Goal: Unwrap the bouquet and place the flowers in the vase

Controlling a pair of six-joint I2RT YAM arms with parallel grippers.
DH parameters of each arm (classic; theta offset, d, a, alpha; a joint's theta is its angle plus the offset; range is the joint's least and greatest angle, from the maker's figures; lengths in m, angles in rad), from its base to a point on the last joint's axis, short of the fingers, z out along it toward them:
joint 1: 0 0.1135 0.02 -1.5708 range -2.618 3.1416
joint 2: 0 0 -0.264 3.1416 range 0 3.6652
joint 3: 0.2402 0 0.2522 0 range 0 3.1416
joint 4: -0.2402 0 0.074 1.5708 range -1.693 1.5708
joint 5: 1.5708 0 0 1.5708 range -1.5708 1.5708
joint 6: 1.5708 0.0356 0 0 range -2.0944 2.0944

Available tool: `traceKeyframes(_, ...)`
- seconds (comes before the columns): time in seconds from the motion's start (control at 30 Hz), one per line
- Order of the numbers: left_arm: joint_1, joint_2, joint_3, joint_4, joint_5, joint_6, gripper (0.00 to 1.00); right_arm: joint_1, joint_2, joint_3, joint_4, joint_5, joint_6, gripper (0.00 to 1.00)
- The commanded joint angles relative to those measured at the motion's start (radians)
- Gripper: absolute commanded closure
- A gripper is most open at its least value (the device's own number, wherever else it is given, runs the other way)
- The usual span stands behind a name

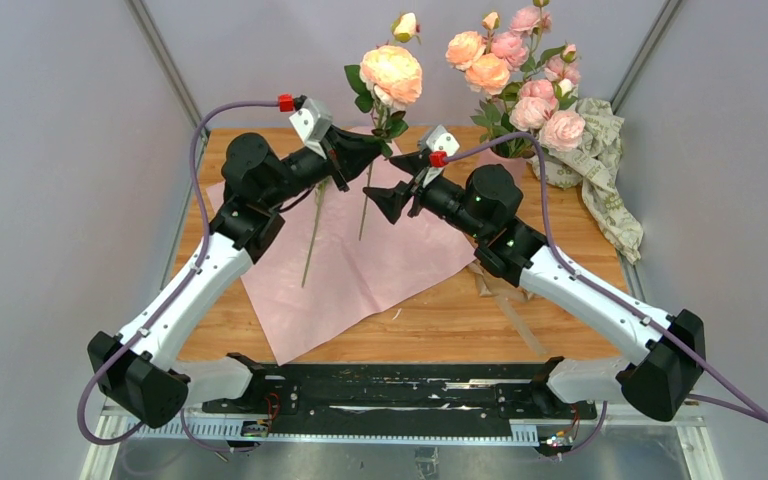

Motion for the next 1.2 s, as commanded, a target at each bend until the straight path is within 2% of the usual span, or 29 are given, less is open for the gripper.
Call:
traceKeyframes(0.0, -0.023, -0.019, -0.01, 0.038, 0.018, -0.016, 1.0, 0.015, 0.009, 0.028, 0.043, 0.034, -0.024, 0.24)
traceKeyframes(0.33, -0.04, -0.043, -0.026, 0.045, 0.059, -0.024, 1.0, 0.015, 0.049, 0.068, 0.053, 0.047, -0.043, 0.27)
traceKeyframes(0.37, -0.04, -0.049, -0.032, 0.045, 0.062, -0.023, 1.0, 0.014, 0.05, 0.069, 0.054, 0.051, -0.045, 0.3)
traceKeyframes(0.47, -0.04, -0.066, -0.054, 0.045, 0.066, -0.016, 1.0, 0.015, 0.05, 0.071, 0.055, 0.053, -0.051, 0.53)
traceKeyframes(0.63, -0.04, -0.092, -0.088, 0.045, 0.056, -0.002, 1.0, 0.014, 0.044, 0.07, 0.053, 0.062, -0.058, 0.66)
traceKeyframes(0.8, -0.04, -0.096, -0.095, 0.043, 0.064, 0.0, 1.0, 0.014, 0.047, 0.066, 0.055, 0.06, -0.055, 0.99)
traceKeyframes(0.97, -0.04, -0.09, -0.091, 0.035, 0.089, -0.009, 1.0, 0.014, 0.048, 0.051, 0.055, 0.068, -0.051, 1.0)
traceKeyframes(1.0, -0.04, -0.088, -0.086, 0.029, 0.092, -0.013, 0.97, 0.014, 0.048, 0.051, 0.055, 0.069, -0.049, 1.0)
traceKeyframes(1.1, -0.04, -0.074, -0.062, -0.046, 0.081, -0.015, 0.72, 0.014, 0.046, 0.055, 0.048, 0.071, -0.047, 1.0)
traceKeyframes(1.17, -0.04, -0.073, -0.075, -0.071, 0.075, -0.01, 0.68, 0.014, 0.042, 0.06, 0.032, 0.073, -0.052, 1.0)
